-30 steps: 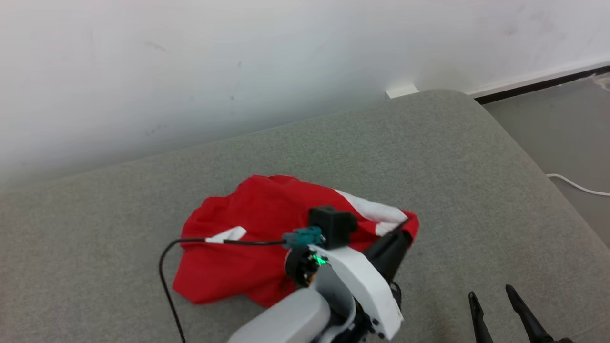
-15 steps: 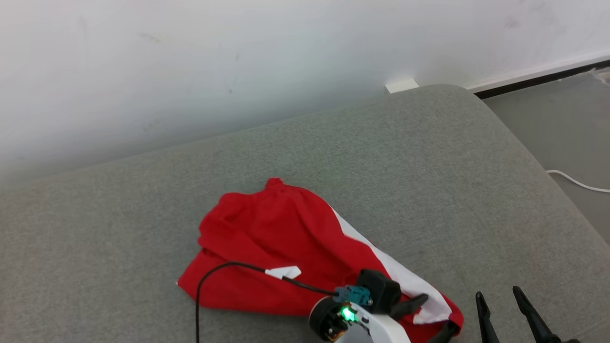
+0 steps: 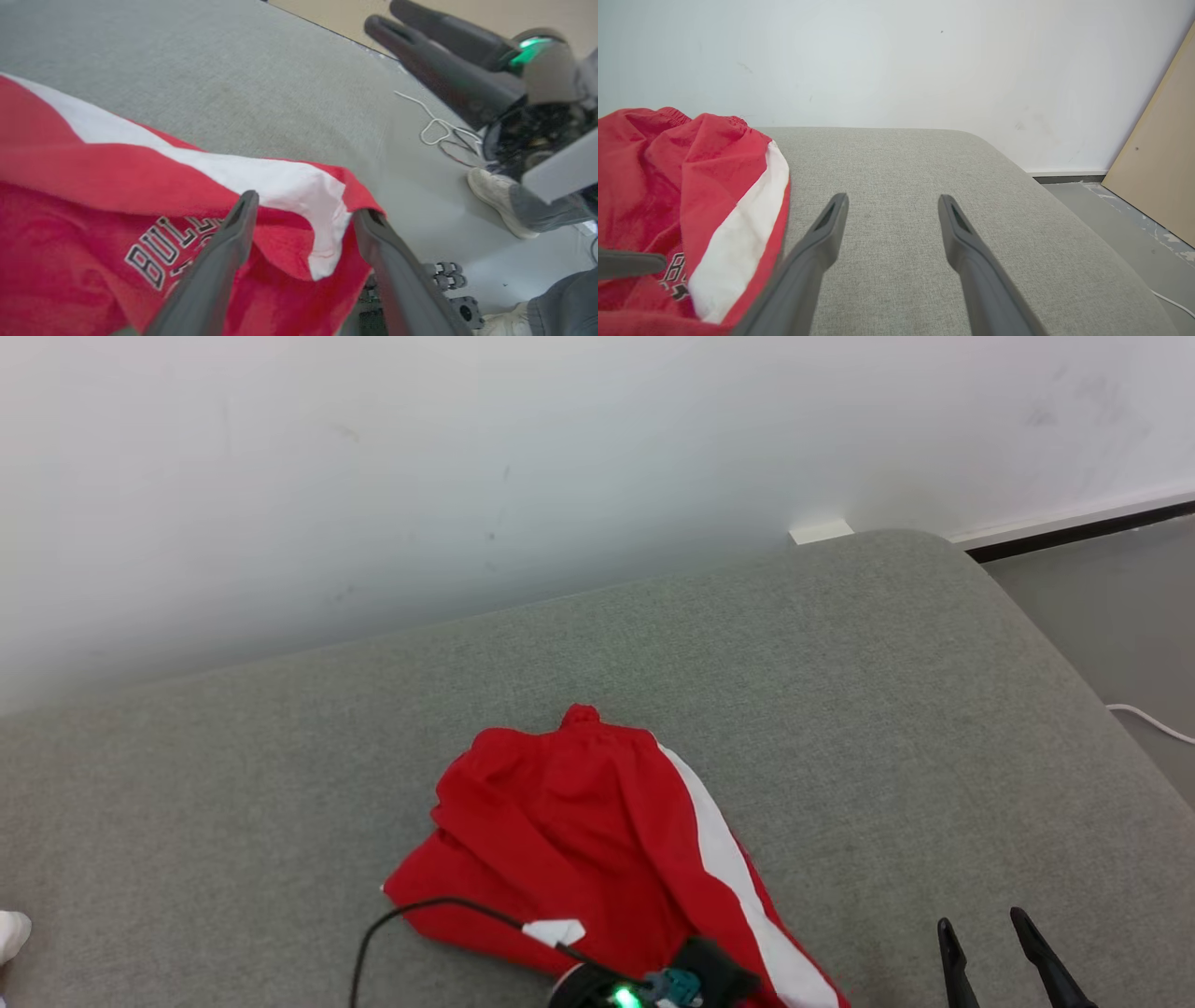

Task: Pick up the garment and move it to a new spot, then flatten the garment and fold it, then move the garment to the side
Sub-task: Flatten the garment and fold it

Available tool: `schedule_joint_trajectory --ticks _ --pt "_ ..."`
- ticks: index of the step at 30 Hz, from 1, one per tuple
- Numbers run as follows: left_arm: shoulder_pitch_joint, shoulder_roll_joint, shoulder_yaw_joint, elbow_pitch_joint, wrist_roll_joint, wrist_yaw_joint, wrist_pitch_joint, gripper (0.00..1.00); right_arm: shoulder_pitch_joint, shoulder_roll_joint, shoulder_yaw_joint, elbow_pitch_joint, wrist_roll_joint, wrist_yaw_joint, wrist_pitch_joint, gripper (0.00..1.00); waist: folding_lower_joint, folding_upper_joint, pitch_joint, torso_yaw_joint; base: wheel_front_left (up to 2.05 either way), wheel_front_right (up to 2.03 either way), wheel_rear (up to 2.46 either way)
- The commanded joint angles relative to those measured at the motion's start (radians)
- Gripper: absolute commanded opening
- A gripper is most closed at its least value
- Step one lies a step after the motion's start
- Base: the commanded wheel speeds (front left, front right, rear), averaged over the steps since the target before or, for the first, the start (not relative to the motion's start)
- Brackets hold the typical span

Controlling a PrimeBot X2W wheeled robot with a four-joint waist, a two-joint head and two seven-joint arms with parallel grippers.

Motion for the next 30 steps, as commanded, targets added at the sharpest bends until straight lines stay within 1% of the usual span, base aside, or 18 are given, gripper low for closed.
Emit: schedule_joint_trajectory --ticks 1,4,9,14,16,20,24,27,30 --pt "0.021 0.009 0.001 0.009 0.029 0.000 0.002 1.00 0.008 -0.002 -0.004 -0.005 -0.009 -0.003 0.001 1.00 0.0000 0.0000 -0.001 0.003 0.00 0.00 0.00" --pt "0.055 0.024 0.000 0.024 0.064 0.004 -0.001 1.00 0.014 -0.002 -0.009 -0.008 -0.010 -0.003 0.001 1.00 0.0000 0.0000 -0.002 0.012 0.00 0.00 0.00" --pt "0.092 0.066 0.003 0.015 0.067 0.015 -0.011 1.00 0.020 -0.002 -0.016 -0.010 -0.011 -0.003 0.001 1.00 0.0000 0.0000 -0.003 0.030 0.00 0.00 0.00" --pt "0.118 0.116 0.033 -0.021 0.060 0.060 -0.046 1.00 0.029 -0.002 -0.021 -0.011 -0.012 -0.003 0.001 1.00 0.0000 0.0000 -0.009 0.044 0.00 0.00 0.00" --pt "0.127 0.139 0.055 -0.041 0.065 0.092 -0.081 1.00 0.032 -0.002 -0.023 -0.012 -0.012 -0.003 0.001 1.00 0.0000 0.0000 -0.012 0.048 0.00 0.00 0.00" --pt "0.155 0.176 0.115 -0.066 0.072 0.164 -0.172 1.00 0.040 -0.002 -0.029 -0.018 -0.015 -0.003 0.001 1.00 0.0000 0.0000 -0.019 0.056 0.00 0.00 0.00" --pt "0.198 0.196 0.203 -0.093 0.051 0.207 -0.235 1.00 0.048 -0.002 -0.044 -0.022 -0.015 -0.003 0.001 1.00 0.0000 0.0000 -0.031 0.066 0.00 0.00 0.00" --pt "0.240 0.203 0.269 -0.118 0.077 0.234 -0.249 1.00 0.057 -0.002 -0.060 -0.027 -0.015 -0.003 0.001 1.00 0.0000 0.0000 -0.037 0.080 0.00 0.00 0.00" --pt "0.289 0.212 0.361 -0.171 0.154 0.260 -0.248 1.00 0.060 -0.002 -0.078 -0.035 -0.021 -0.003 0.001 1.00 0.0000 0.0000 -0.038 0.098 0.00 0.00 0.00"
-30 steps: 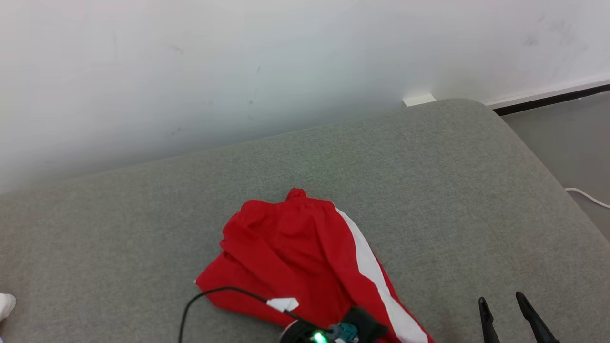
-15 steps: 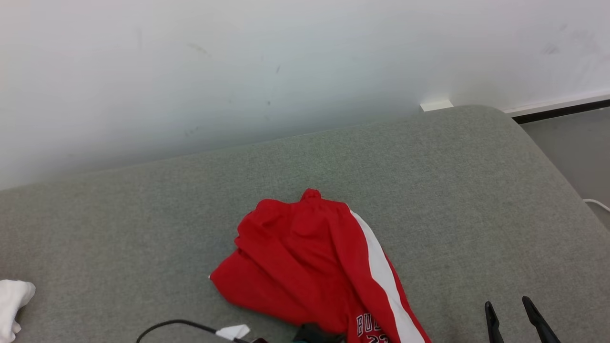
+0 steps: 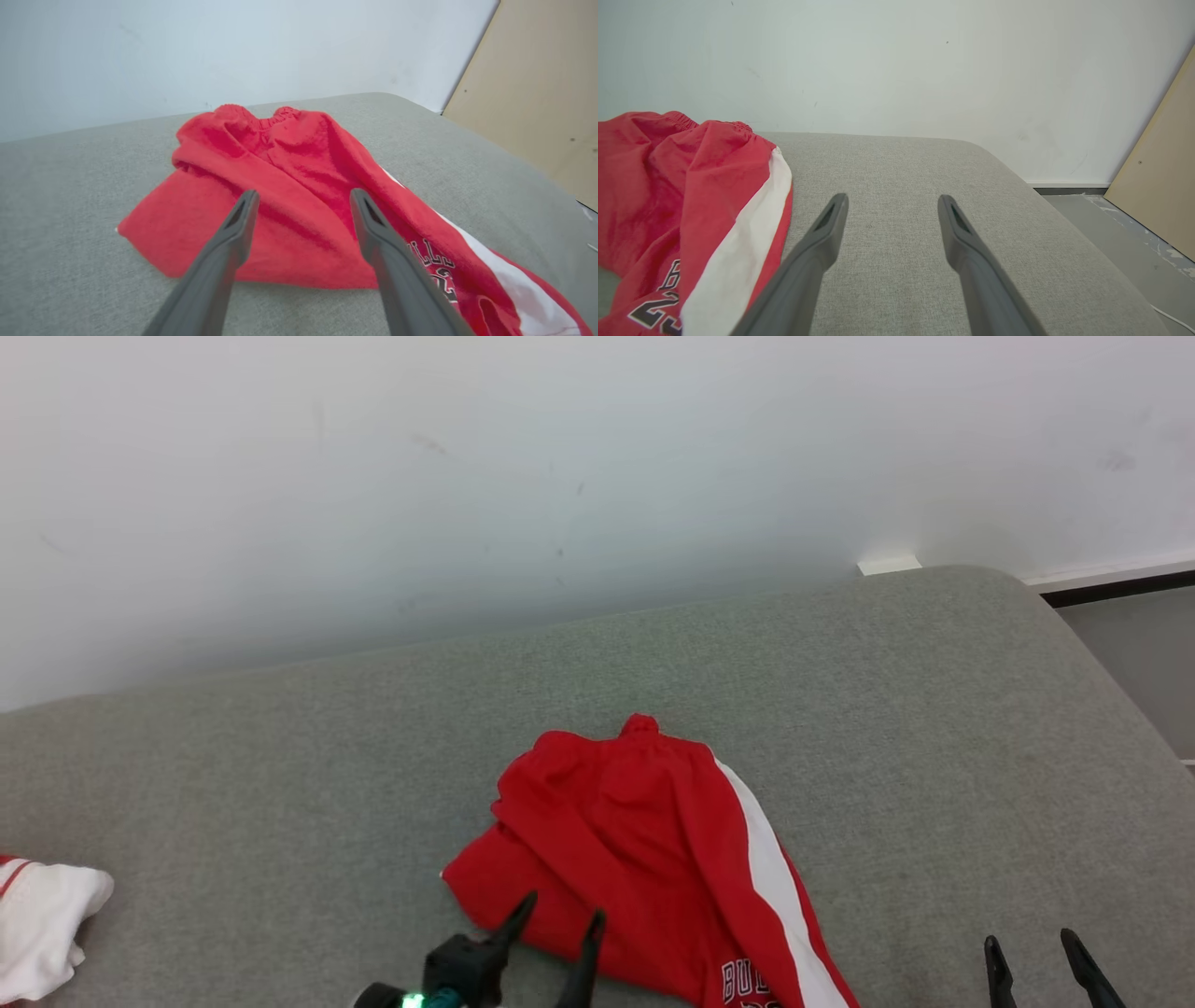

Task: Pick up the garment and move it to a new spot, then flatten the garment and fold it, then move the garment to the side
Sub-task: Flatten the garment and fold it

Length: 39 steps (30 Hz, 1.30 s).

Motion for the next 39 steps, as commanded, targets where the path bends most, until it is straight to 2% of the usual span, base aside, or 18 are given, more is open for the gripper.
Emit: schedule_joint_trajectory --ticks 1,3,7,14,22,28,33,39 --pt "0.041 0.012 0.032 -0.014 0.037 0.008 -0.002 1.00 0.010 -0.002 -0.008 -0.006 -0.002 -0.003 0.001 1.00 0.0000 0.0000 0.000 0.012 0.00 0.00 0.00" --pt "0.081 0.012 0.103 -0.044 0.089 0.017 -0.002 1.00 0.008 -0.002 -0.014 -0.011 -0.005 -0.003 0.001 1.00 0.0000 0.0000 0.001 0.024 0.00 0.00 0.00" --pt "0.160 -0.001 0.225 -0.077 0.184 -0.004 -0.001 1.00 0.003 -0.002 -0.017 -0.015 -0.007 -0.003 0.001 1.00 0.0000 0.0000 0.006 0.043 0.00 0.00 0.00" --pt "0.267 -0.039 0.390 -0.114 0.310 -0.070 -0.001 1.00 0.003 -0.002 -0.016 -0.015 -0.008 -0.003 0.001 1.00 0.0000 0.0000 0.001 0.051 0.00 0.00 0.00" --pt "0.342 -0.101 0.513 -0.131 0.397 -0.169 -0.002 1.00 0.008 -0.002 -0.017 -0.015 -0.001 -0.003 0.001 1.00 0.0000 0.0000 0.002 0.057 0.00 0.00 0.00" --pt "0.258 -0.147 0.523 -0.100 0.450 -0.271 -0.002 1.00 -0.015 -0.002 0.001 -0.013 -0.008 -0.003 0.001 1.00 0.0000 0.0000 0.018 0.032 0.00 0.00 0.00" --pt "0.111 -0.183 0.478 -0.013 0.489 -0.350 -0.001 1.00 -0.028 -0.002 0.018 -0.010 -0.006 -0.003 0.001 1.00 0.0000 0.0000 0.039 -0.009 0.00 0.00 0.00" --pt "-0.142 -0.229 0.401 0.149 0.513 -0.408 0.041 1.00 -0.060 -0.002 0.051 -0.005 0.012 -0.003 0.001 1.00 0.0000 0.0000 0.097 -0.087 0.00 0.00 0.00"
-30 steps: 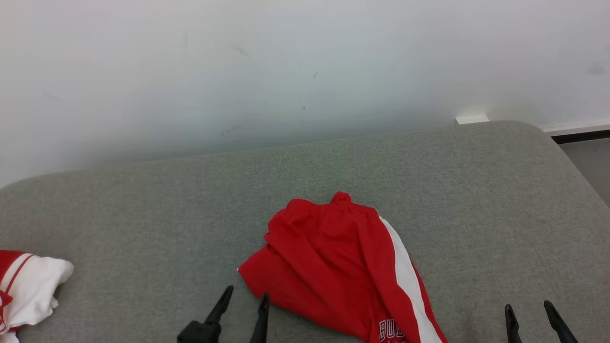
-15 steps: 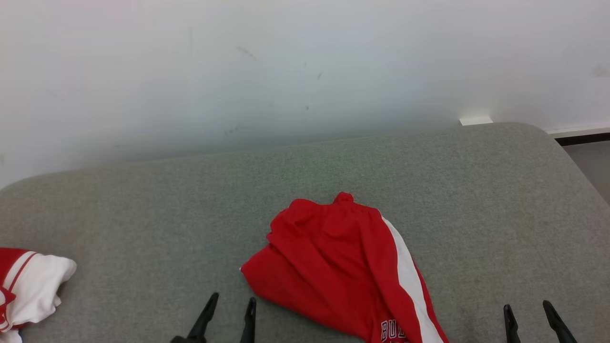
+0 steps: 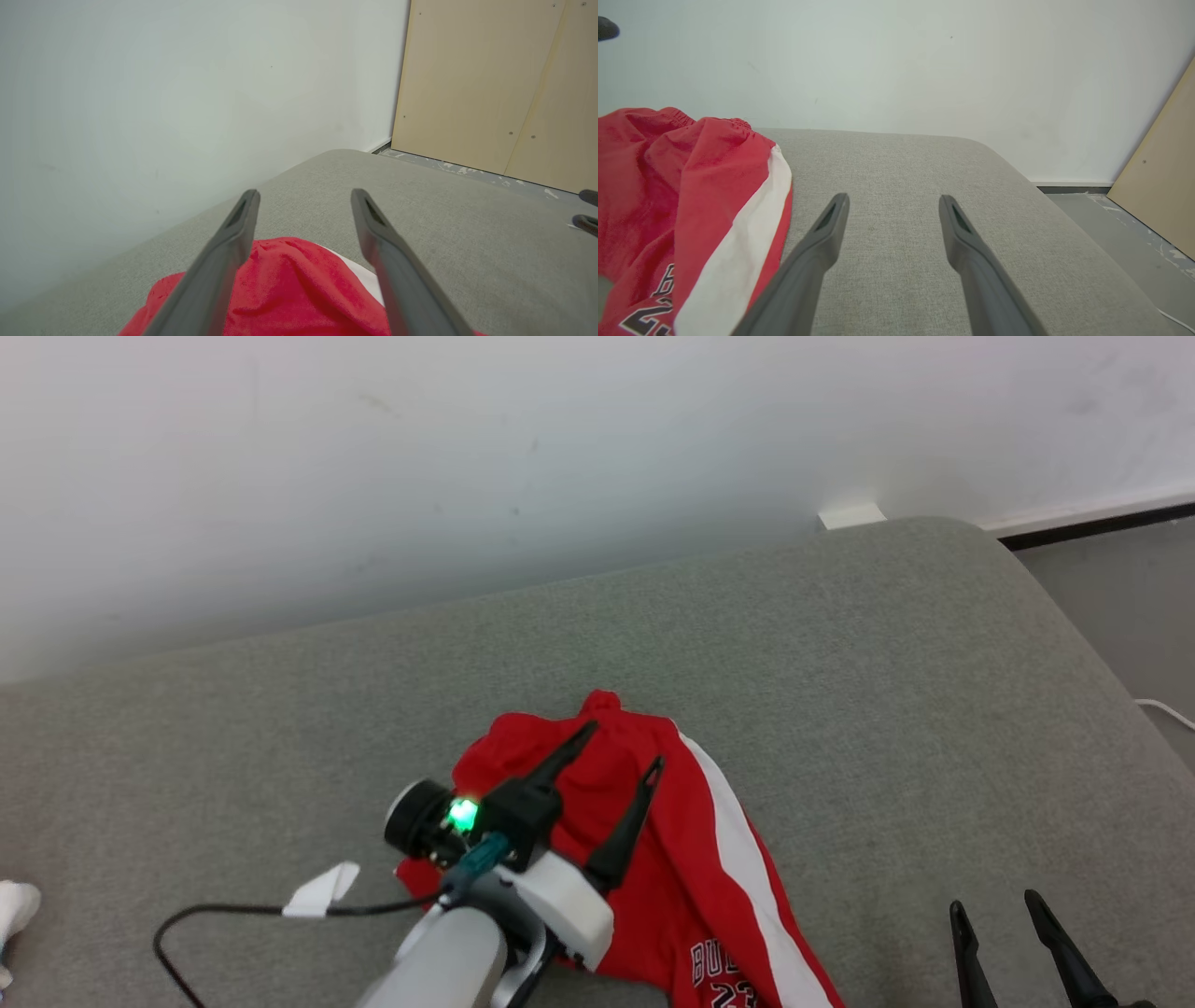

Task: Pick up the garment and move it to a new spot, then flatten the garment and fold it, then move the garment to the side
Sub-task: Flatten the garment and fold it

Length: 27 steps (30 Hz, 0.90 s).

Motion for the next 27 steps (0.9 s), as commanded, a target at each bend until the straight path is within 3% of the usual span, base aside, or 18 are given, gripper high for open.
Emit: schedule_joint_trajectory --ticks 1,8,16,27 --pt "-0.060 -0.007 -0.012 0.044 0.006 -0.006 0.019 1.00 -0.015 -0.002 0.007 0.002 0.014 -0.003 0.001 1.00 0.0000 -0.0001 0.042 -0.049 0.00 0.00 0.00" --pt "-0.297 -0.019 -0.102 0.254 0.022 -0.012 0.129 1.00 -0.052 -0.002 0.035 0.011 0.029 -0.003 0.001 1.00 0.0000 -0.0001 0.104 -0.128 0.00 0.00 0.00" --pt "-0.451 -0.020 -0.183 0.460 0.027 -0.028 0.263 1.00 -0.063 -0.002 0.051 0.013 0.048 -0.003 0.001 1.00 0.0000 -0.0001 0.144 -0.169 0.00 0.00 0.00" --pt "-0.536 -0.020 -0.250 0.678 0.011 -0.047 0.346 1.00 -0.077 -0.002 0.079 0.018 0.054 -0.003 0.001 1.00 0.0000 -0.0001 0.167 -0.181 0.00 0.00 0.00"
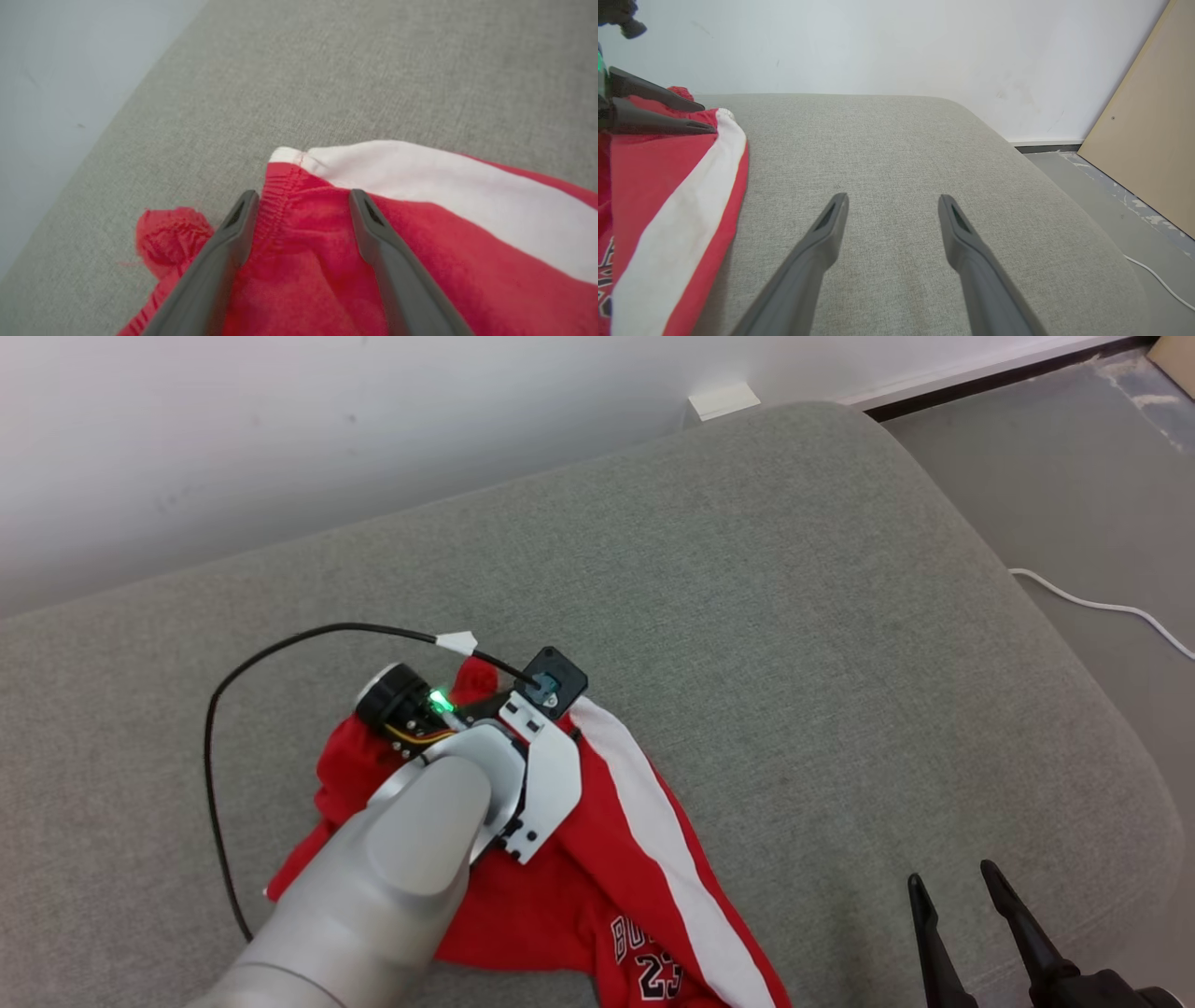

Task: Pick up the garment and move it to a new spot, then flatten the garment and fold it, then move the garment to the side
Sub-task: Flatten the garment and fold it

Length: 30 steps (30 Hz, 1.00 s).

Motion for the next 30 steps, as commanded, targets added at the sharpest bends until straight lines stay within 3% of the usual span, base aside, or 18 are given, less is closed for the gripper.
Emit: schedule_joint_trajectory --ticks 1,5,6,7,8,11,23,30 --pt "-0.007 0.004 -0.003 0.015 -0.008 -0.001 0.007 1.00 -0.012 -0.002 0.001 0.003 0.003 -0.003 0.001 1.00 -0.0001 0.0000 0.001 -0.001 0.00 0.00 0.00" --pt "0.005 0.004 -0.012 0.067 -0.029 -0.005 0.028 1.00 -0.015 -0.002 0.007 0.006 0.004 -0.003 0.001 1.00 -0.0001 0.0000 0.003 -0.005 0.00 0.00 0.00" --pt "0.010 0.004 -0.015 0.078 -0.037 -0.008 0.033 0.63 -0.015 -0.002 0.007 0.008 0.004 -0.003 0.001 1.00 -0.0001 0.0000 0.002 -0.006 0.00 0.00 0.00" --pt "0.014 0.005 -0.014 0.082 -0.049 -0.009 0.030 0.17 -0.014 -0.002 0.007 0.009 0.004 -0.003 0.001 1.00 -0.0001 0.0000 0.001 -0.007 0.00 0.00 0.00" --pt "0.015 0.005 -0.010 0.082 -0.060 -0.007 0.019 0.00 -0.012 -0.002 0.007 0.010 0.003 -0.003 0.001 1.00 -0.0001 0.0000 0.000 -0.007 0.00 0.00 0.00" --pt "-0.002 0.004 -0.002 0.050 -0.084 0.016 -0.036 0.00 -0.008 -0.002 0.003 0.011 0.001 -0.003 0.001 1.00 -0.0001 0.0000 -0.005 -0.006 0.00 0.00 0.00" --pt "-0.106 0.004 0.036 -0.055 -0.199 0.186 -0.310 0.00 0.004 -0.002 0.018 0.019 -0.008 -0.003 0.001 1.00 -0.0001 0.0000 -0.048 -0.022 0.00 0.00 0.00" --pt "-0.187 0.003 0.073 -0.146 -0.251 0.277 -0.381 0.00 0.018 -0.002 0.019 0.022 -0.011 -0.003 0.001 1.00 -0.0001 0.0000 -0.077 -0.049 0.00 0.00 0.00"
